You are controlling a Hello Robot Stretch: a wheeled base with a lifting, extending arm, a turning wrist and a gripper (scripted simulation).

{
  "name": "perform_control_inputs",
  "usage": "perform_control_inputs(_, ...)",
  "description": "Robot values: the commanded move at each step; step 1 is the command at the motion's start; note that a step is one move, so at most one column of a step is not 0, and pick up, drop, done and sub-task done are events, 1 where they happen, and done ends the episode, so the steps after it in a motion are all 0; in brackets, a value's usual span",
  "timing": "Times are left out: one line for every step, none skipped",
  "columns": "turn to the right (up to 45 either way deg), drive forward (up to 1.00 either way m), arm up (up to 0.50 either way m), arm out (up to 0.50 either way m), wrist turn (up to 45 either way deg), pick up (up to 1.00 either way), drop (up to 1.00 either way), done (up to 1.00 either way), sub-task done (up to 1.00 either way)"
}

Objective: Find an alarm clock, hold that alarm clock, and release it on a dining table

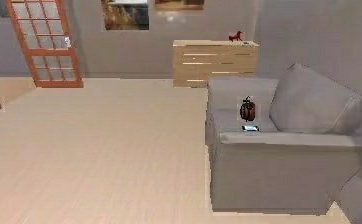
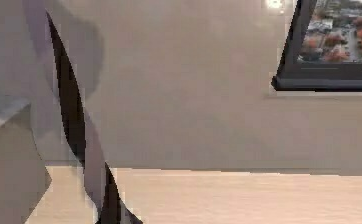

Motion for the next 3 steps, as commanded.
perform_control_inputs(0.0,0.65,0.00,0.00,0.0,0.00,0.00,0.00,0.00)
perform_control_inputs(-45.0,0.00,0.00,0.00,0.0,0.00,0.00,0.00,0.00)
perform_control_inputs(-12.0,0.00,0.00,0.00,0.0,0.00,0.00,0.00,0.00)
